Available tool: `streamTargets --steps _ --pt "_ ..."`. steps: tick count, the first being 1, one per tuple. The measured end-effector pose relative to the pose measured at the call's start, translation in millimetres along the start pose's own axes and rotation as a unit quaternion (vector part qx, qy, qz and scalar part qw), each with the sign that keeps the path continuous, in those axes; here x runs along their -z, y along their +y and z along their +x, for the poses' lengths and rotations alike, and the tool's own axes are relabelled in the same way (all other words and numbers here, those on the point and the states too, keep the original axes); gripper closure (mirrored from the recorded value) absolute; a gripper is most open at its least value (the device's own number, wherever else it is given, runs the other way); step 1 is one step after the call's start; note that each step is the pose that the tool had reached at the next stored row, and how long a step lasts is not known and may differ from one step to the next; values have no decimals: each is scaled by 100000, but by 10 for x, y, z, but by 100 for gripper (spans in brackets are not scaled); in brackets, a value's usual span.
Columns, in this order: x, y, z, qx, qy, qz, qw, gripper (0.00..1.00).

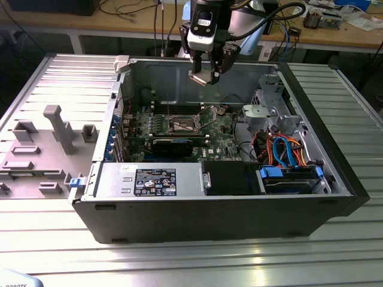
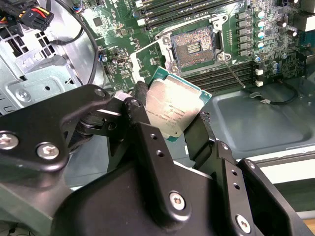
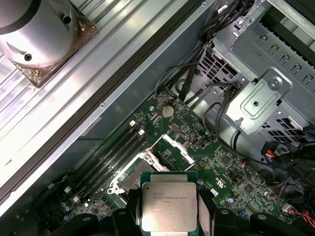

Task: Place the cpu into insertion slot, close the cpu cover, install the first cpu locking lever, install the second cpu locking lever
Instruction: 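Place the cpu into insertion slot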

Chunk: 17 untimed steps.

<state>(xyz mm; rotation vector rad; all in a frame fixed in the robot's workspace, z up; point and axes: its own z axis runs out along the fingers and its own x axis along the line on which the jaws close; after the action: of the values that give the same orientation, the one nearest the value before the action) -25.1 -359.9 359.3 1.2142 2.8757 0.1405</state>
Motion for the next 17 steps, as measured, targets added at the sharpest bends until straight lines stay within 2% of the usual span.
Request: streamTargets --steps 8,11,17 --pt "0 0 0 -26 2 -5 100000 45" --pt "0 0 0 -613 -50 -17 99998 45" --pt "-1 0 0 -3718 -330 -79 99930 45"
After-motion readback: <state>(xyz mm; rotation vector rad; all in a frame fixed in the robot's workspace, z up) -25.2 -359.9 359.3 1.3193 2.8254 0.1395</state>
